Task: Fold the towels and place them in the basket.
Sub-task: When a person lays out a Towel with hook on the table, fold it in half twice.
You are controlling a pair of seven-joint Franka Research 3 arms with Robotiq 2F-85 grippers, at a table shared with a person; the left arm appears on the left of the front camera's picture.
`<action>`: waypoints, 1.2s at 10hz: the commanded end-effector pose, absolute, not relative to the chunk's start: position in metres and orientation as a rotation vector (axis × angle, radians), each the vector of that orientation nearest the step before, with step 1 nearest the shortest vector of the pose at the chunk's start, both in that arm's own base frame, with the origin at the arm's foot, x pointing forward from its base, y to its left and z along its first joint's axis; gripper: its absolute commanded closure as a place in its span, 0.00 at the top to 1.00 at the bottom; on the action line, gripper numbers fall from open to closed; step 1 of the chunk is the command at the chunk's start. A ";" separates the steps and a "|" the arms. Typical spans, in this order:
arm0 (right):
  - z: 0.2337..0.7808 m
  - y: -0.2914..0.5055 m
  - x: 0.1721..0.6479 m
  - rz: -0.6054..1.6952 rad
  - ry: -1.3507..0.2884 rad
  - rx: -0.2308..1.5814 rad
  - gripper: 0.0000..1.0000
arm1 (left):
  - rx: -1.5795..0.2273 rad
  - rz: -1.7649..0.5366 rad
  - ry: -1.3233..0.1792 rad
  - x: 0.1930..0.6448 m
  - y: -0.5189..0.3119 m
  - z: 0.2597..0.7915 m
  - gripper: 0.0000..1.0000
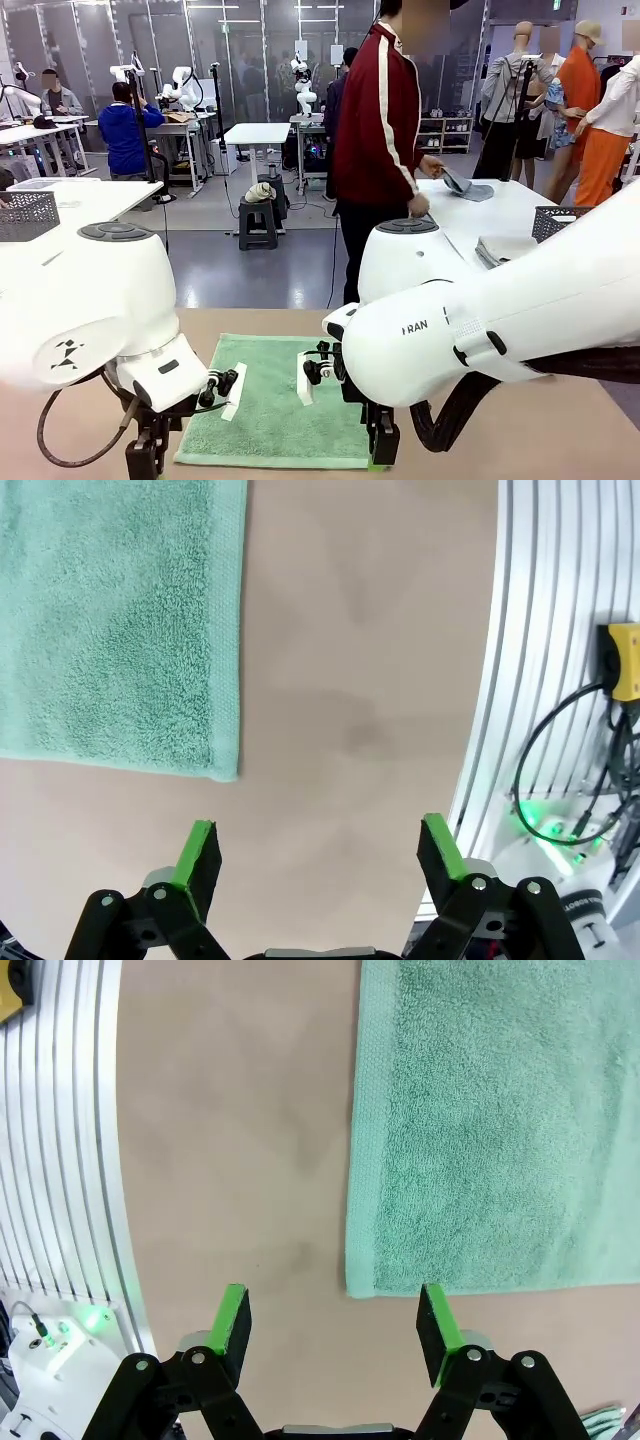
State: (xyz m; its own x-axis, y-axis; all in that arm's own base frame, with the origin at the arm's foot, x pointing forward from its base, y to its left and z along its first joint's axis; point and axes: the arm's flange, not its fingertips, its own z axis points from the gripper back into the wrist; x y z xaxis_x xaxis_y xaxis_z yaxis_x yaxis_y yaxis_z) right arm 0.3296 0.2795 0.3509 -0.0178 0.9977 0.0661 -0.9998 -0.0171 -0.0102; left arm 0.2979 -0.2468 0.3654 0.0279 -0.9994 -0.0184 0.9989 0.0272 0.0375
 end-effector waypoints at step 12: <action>0.311 0.265 0.355 1.536 -0.094 -0.080 0.84 | 0.151 -1.640 -0.113 0.332 -0.220 0.309 1.00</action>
